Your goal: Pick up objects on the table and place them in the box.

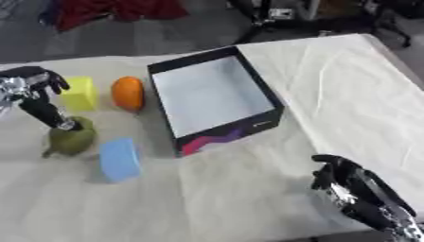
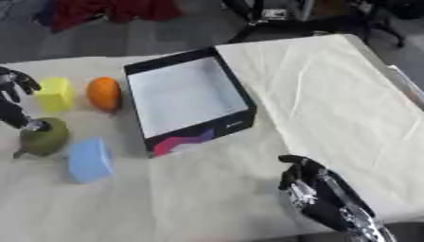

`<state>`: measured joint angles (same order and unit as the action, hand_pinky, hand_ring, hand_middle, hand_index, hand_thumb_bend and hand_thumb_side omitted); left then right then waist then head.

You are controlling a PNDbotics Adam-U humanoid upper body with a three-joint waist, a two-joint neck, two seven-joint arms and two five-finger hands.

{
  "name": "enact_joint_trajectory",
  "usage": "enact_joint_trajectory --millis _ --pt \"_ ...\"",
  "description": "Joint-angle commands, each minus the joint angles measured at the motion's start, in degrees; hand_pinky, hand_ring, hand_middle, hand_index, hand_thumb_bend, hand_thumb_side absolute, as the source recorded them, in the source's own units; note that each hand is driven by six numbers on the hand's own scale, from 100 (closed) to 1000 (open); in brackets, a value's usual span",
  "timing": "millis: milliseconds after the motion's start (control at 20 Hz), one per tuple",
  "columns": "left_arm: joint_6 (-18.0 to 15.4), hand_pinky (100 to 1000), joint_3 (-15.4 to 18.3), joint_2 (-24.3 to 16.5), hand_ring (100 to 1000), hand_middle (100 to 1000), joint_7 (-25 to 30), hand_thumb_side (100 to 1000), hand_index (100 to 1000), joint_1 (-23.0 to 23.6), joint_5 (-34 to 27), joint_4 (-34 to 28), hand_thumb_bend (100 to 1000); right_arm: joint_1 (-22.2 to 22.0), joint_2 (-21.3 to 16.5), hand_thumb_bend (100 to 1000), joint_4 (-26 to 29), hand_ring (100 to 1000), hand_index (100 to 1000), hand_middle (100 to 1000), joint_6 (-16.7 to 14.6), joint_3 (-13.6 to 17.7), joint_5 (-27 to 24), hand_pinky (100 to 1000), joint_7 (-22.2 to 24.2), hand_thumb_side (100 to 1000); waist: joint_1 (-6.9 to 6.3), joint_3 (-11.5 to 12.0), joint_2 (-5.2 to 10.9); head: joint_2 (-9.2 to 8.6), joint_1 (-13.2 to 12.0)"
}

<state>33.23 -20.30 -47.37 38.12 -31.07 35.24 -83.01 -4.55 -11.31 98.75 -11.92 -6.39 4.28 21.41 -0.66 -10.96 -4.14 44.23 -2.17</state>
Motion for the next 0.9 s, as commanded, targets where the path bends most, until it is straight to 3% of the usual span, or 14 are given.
enact_joint_trajectory --millis 50,300,550,650,700,800,850,900 --pt "5.84 763 -0.05 0.68 736 774 5.36 252 865 -1.63 1.95 3.02 672 0.4 -0.45 100 0.72 547 823 485 -0.17 0.0 -0.06 827 0.23 470 -0.38 -0.06 1.75 -0.11 0.13" --pt "5.25 768 -0.1 2.97 742 785 3.44 263 877 -2.35 3.35 6.82 702 0.36 -0.38 100 0.73 547 823 485 -0.19 0.04 -0.05 827 0.23 470 -0.26 -0.09 1.74 -0.11 0.07" --pt "3.69 777 -0.18 3.33 750 792 6.46 229 878 -2.35 1.44 8.37 604 0.36 -0.32 100 0.68 547 823 485 -0.17 0.07 -0.03 827 0.28 470 -0.29 -0.19 1.72 -0.11 0.0" --pt "2.77 769 -0.18 2.9 743 781 9.32 207 866 -2.24 0.68 8.31 530 0.38 -0.34 100 0.65 547 823 485 -0.15 0.09 -0.02 827 0.26 470 -0.33 -0.23 1.72 -0.11 -0.04" --pt "2.38 736 -0.13 2.65 708 746 10.63 157 831 -2.12 0.57 8.2 394 0.41 -0.34 100 0.64 547 823 485 -0.15 0.09 -0.02 827 0.26 470 -0.36 -0.24 1.72 -0.11 -0.04" --pt "1.72 693 0.11 2.16 658 693 12.57 119 786 -1.85 0.82 7.73 297 0.44 -0.33 100 0.62 547 823 484 -0.13 0.1 -0.01 827 0.29 470 -0.4 -0.28 1.72 -0.11 0.0" --pt "1.42 672 0.3 1.89 629 657 13.06 103 754 -1.69 1.12 7.32 256 0.44 -0.33 100 0.61 547 823 484 -0.14 0.11 0.01 827 0.3 470 -0.41 -0.3 1.72 -0.11 0.03" --pt "1.16 597 0.59 1.6 551 560 13.24 100 658 -1.51 1.44 6.72 180 0.43 -0.34 100 0.6 547 822 484 -0.14 0.14 0.02 827 0.29 470 -0.42 -0.31 1.72 -0.11 0.08"
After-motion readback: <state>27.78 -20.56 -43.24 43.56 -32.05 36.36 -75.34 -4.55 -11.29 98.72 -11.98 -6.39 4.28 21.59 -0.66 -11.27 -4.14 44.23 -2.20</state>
